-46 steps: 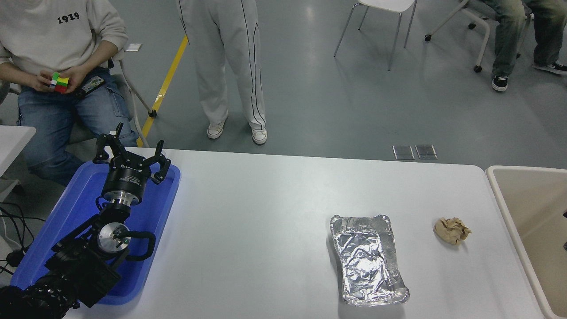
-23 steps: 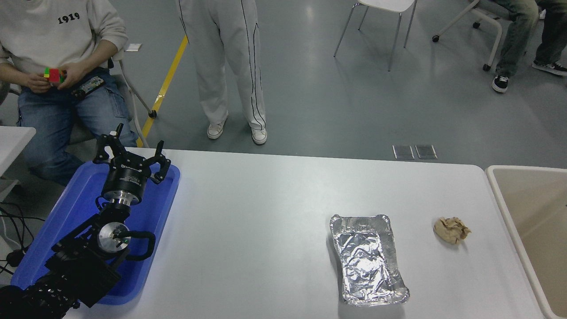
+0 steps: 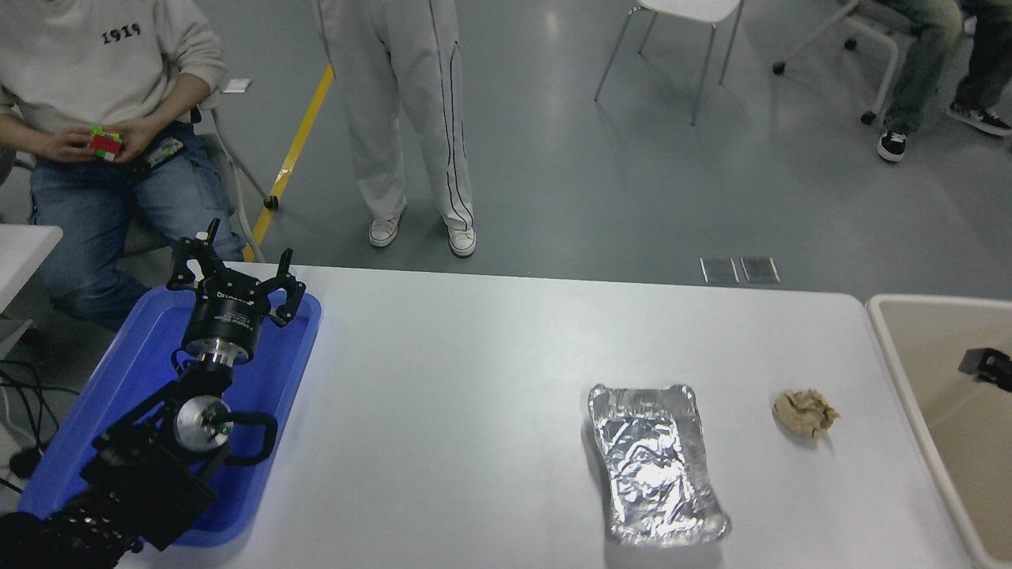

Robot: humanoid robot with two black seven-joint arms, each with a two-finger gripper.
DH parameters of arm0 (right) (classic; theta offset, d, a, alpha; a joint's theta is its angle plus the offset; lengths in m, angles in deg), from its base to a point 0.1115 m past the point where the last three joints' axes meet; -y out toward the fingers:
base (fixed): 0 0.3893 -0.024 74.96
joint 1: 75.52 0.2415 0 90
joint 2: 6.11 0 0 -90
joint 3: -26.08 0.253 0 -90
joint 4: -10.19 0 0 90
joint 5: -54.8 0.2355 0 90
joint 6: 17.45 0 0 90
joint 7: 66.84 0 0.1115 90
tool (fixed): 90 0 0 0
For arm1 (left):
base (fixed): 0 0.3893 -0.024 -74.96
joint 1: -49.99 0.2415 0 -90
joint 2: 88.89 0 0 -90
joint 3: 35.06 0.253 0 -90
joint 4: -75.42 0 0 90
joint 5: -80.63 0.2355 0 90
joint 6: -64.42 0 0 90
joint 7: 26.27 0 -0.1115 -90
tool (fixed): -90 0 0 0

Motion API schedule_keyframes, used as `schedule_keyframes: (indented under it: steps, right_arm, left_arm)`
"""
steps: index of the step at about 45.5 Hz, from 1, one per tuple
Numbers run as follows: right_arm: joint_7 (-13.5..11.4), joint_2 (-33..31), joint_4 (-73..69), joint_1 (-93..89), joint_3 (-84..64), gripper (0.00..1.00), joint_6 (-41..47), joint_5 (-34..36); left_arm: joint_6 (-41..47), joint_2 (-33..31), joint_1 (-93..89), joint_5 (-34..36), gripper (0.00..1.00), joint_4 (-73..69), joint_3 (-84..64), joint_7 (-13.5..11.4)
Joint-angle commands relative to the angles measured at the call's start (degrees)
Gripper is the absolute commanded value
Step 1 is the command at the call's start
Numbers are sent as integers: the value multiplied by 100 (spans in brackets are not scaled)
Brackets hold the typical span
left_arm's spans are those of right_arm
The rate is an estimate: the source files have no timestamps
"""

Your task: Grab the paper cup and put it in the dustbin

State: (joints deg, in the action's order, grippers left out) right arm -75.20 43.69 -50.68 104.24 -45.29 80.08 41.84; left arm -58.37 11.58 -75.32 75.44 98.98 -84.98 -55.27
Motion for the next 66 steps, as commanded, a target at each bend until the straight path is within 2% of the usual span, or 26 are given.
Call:
schedule_keyframes:
  steps: [1,10,17,36,66]
  right_arm:
    - [1,1022,-426,2035,-1441,100,2049,-40]
    - [1,1532,-532,2941,-1398,100,3747,-40]
    - [1,1990,-760,3336,-1196,100,3747,-31]
    - [1,2034,-971,3811,-475,100,3747,39]
    - [1,2166,-1147,4136,-457,100,3747,22]
  left_arm:
    - [0,-1,-2,0,100,0,0,0]
    - [0,8,-3,0,100,0,0,0]
    - [0,8,-3,0,100,0,0,0]
    - [0,8,6,0,100,0,0,0]
    - [0,8,6,0,100,0,0,0]
